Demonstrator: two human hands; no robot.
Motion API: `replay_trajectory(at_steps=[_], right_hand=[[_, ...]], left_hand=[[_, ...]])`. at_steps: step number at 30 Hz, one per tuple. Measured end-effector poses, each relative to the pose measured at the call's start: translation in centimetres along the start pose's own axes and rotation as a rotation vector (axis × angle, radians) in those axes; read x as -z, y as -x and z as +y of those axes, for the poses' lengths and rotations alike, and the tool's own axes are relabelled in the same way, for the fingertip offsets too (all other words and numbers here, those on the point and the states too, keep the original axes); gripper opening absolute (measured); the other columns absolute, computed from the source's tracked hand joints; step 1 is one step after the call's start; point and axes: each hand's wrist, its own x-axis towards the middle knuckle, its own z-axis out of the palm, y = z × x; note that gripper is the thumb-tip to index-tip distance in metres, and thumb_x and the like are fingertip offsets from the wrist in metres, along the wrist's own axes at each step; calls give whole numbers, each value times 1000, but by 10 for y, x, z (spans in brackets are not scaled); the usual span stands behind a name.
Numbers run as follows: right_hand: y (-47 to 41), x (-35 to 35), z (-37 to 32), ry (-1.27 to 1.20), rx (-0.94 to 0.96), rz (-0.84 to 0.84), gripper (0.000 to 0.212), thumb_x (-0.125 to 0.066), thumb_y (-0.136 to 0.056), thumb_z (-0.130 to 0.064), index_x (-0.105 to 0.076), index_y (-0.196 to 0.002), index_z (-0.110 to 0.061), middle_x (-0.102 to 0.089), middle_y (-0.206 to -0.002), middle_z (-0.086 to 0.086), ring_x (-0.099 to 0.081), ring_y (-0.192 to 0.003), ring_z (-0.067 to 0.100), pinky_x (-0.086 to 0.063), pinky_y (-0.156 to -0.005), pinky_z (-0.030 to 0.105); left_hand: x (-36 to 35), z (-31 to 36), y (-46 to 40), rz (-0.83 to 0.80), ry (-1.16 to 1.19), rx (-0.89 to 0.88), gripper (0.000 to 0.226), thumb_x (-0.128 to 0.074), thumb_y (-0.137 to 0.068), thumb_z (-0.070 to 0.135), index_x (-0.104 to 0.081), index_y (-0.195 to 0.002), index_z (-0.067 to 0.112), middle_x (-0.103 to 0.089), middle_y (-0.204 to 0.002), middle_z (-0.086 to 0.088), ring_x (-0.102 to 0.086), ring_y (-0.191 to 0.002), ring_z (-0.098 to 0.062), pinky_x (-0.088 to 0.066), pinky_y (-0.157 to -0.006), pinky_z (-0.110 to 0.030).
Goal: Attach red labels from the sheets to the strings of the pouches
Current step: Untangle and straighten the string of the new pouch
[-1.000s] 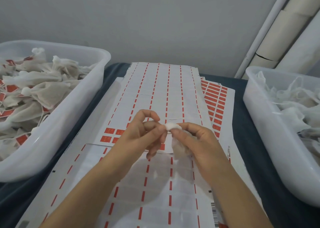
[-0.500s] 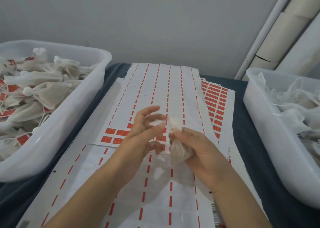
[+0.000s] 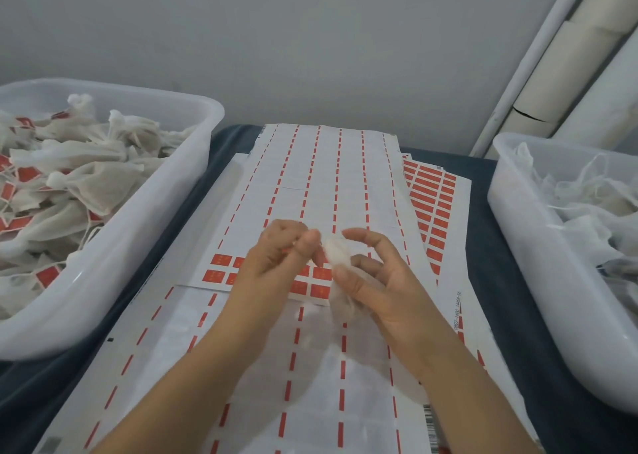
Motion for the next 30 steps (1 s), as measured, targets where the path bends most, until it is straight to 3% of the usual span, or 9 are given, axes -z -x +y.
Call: replay_trajectory(at_steps=[3,8,13,17,20,22,24,27,30], right_hand=[[-1,0,-1,2,-9,-30,56,-63,-64,-44,-42,-116,-43,-63,-77,-32,-57,-81,-17,-45,-56,0],[-4,0,3,25,-14,-37,56,-64,-67,-42,-40,-116,-51,-63,-73,-19,-55,-84,-16,-39,-71,10],[-5,0,6,0,-1,-72,55,-66,-66,-42,-43,-115,-50,-65,-74,-17,-58,-86,-10,-41,-74,17],[-5,12,0,68,44,13,43,-60,-65,-53,-56,-107,-41,-67,-93,-27,-62,-91,-6,-51,-65,10],[-13,40,6,403,26,460,35,-61,-76,-53,-57,-107,-37,-58,-112,-26,-59,-91,-1,-46,-70,16],[-14,58,14,729,-96,604,44,-60,-83,-48,-47,-123,-34,-54,-127,-10,-57,-102,9,-43,-73,24],[-14,70,22,822,-225,535,53,-59,-84,-48,-38,-131,-32,-54,-128,-7,-60,-98,13,-41,-61,20],[-15,71,17,700,-236,480,47,-61,-84,-45,-35,-123,-40,-52,-107,-14,-50,-66,1,-36,-47,16],[-11,62,4,268,-47,575,46,-69,-80,-35,-40,-115,-44,-56,-92,-24,-61,-71,4,-41,-49,16]], left_hand=[[5,-2,-8,-65,322,203,34,-50,-71,52,-63,-56,25,-66,-100,23,-61,-95,2,-39,-90,-28],[14,-4,-13,-99,791,299,29,-56,-73,39,-63,-51,21,-66,-116,8,-64,-105,-15,-47,-89,-38],[10,-2,-6,-135,959,261,27,-53,-80,35,-65,-62,18,-72,-98,-2,-69,-94,-20,-52,-88,-44],[6,7,2,-49,616,161,35,-43,-85,41,-56,-62,17,-45,-47,3,-43,-43,-10,-44,-53,-23],[2,7,2,137,216,58,36,-40,-78,49,-47,-69,15,-49,-47,9,-46,-40,-7,-36,-42,-11],[-1,2,3,123,-122,-34,31,-35,-75,54,-48,-76,26,-58,-60,19,-59,-56,-1,-41,-46,-6],[-3,-9,1,12,-487,-82,20,-36,-82,51,-48,-86,36,-56,-84,26,-58,-71,1,-42,-60,-3],[-5,-22,-5,-145,-722,-3,20,-47,-92,38,-56,-110,37,-53,-119,16,-47,-92,1,-38,-85,-12],[-5,-23,-4,-155,-688,78,31,-57,-87,41,-57,-118,37,-50,-130,14,-50,-105,-5,-43,-92,-22]])
